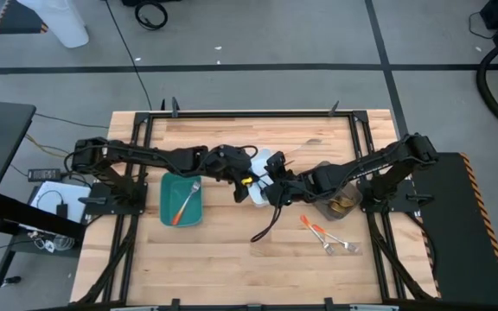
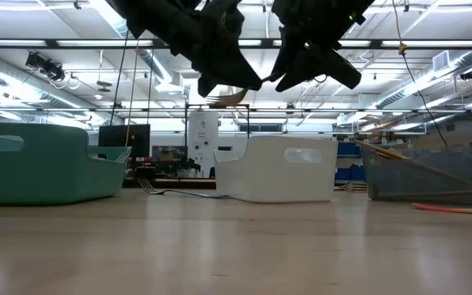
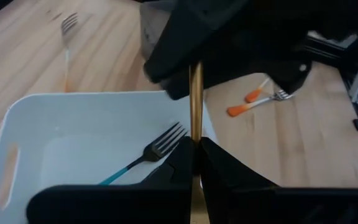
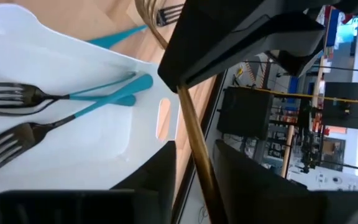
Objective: Sort silverware by color (type)
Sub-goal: Put the gold fork into the black bin
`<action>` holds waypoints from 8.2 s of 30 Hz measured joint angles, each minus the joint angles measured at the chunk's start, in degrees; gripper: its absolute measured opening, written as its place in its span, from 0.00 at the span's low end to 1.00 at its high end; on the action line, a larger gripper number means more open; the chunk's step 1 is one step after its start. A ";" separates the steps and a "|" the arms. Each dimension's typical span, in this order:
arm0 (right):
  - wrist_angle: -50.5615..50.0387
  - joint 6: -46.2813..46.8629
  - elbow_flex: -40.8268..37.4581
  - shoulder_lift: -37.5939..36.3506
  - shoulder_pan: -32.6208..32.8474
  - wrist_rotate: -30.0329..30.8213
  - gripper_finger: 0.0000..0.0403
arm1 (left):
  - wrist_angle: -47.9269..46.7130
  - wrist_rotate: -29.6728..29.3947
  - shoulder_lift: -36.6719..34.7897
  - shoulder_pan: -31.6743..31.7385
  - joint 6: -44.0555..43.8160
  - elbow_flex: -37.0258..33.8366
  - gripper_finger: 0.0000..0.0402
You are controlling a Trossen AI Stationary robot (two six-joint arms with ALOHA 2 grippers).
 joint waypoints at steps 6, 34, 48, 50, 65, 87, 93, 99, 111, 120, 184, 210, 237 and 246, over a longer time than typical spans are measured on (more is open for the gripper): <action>-0.09 0.74 0.00 0.00 -0.19 -0.30 0.16 | 0.28 0.55 0.00 -0.74 0.15 -0.02 0.06; -8.16 6.73 -0.04 0.00 0.47 -3.82 0.05 | 0.18 0.56 0.26 -1.09 5.39 -0.09 0.41; -2.12 -6.89 -0.02 0.00 1.11 3.22 0.05 | 3.41 1.93 1.64 -0.98 2.80 -0.11 0.33; -1.42 -8.21 -0.02 0.00 1.38 3.22 0.05 | 3.45 1.81 1.64 -0.89 3.44 -0.11 0.28; -0.99 -3.78 -0.02 0.00 2.02 2.97 0.06 | 3.32 0.69 1.64 -0.65 6.69 -0.11 0.05; 2.23 6.57 -0.02 -0.06 3.78 8.79 0.54 | 1.96 -4.38 1.64 -0.39 7.53 -0.44 0.05; 1.00 18.66 -0.02 -2.23 5.33 8.68 0.55 | 2.74 -7.19 1.64 -1.11 9.20 -0.87 0.05; 0.21 30.75 0.00 -7.23 6.52 -0.75 0.53 | 12.36 -9.29 1.64 -0.87 7.28 -8.48 0.05; 4.85 42.19 -4.42 -8.74 3.06 -14.71 0.48 | 27.84 -20.65 1.62 -2.19 7.91 -14.60 0.05; 15.36 42.44 -12.45 -13.63 -0.36 -15.38 0.48 | 30.71 -26.89 1.62 -4.42 9.90 -14.58 0.05; 58.96 36.06 -28.41 -20.68 -14.44 -29.80 0.07 | 44.08 -26.70 2.14 -6.21 24.47 -14.08 0.43; -10.95 43.38 1.70 -20.74 -15.93 -31.93 0.09 | 22.40 -30.16 -2.66 -15.55 12.29 -14.03 0.48; -42.79 59.45 -3.06 -20.59 -17.87 -47.98 0.09 | 6.36 -29.52 -7.13 -16.21 4.52 -14.10 0.48; -42.08 56.54 -9.26 -20.57 -17.87 -47.51 0.09 | 5.89 -29.51 -7.13 -16.21 3.78 -14.10 0.48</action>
